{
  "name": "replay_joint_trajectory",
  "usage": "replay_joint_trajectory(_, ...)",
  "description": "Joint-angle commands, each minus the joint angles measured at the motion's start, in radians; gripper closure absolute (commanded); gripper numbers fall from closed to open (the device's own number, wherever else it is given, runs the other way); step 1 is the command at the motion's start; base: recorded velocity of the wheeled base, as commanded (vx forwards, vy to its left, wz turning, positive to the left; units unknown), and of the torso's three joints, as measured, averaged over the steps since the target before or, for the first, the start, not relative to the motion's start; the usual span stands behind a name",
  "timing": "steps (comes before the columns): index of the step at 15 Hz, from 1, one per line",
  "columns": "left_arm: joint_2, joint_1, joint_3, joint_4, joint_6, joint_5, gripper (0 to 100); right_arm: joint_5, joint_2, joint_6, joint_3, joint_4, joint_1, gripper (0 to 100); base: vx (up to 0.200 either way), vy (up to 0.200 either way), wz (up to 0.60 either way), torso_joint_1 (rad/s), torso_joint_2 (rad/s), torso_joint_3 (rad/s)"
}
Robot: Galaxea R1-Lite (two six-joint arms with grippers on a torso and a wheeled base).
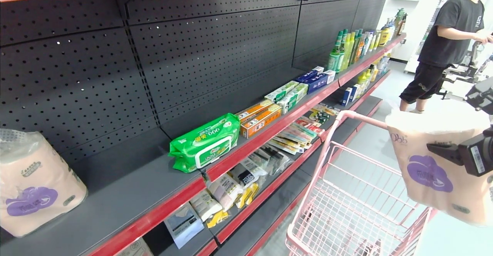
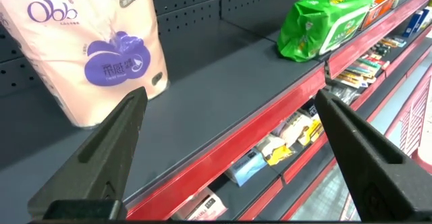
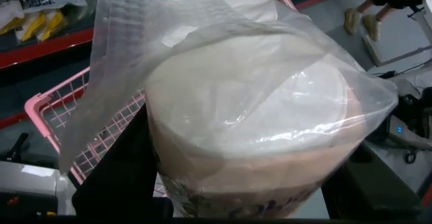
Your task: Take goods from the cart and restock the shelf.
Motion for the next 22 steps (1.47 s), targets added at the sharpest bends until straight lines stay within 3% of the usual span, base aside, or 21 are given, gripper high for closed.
replay_joint_trajectory(1,0.001,0.0,0.0,0.0,0.0,0.0,0,-0.005,0.003,-0.012,0.008,0.0,-0.007,100,0.0,0.0,0.0,0.0,0.0,0.0)
replay_joint_trajectory(3,0.001,0.0,0.0,0.0,0.0,0.0,0,-0.007,0.003,-0.012,0.009,0.0,-0.007,100,0.0,0.0,0.0,0.0,0.0,0.0)
replay_joint_trajectory(19,0.001,0.0,0.0,0.0,0.0,0.0,0,-0.008,-0.084,-0.014,0.092,0.001,-0.009,100,0.0,0.0,0.6,0.005,0.0,0.002)
replay_joint_trajectory(22,0.001,0.0,0.0,0.0,0.0,0.0,0,-0.008,-0.138,-0.024,0.118,0.003,-0.03,100,0.0,0.0,0.0,0.0,0.0,0.0)
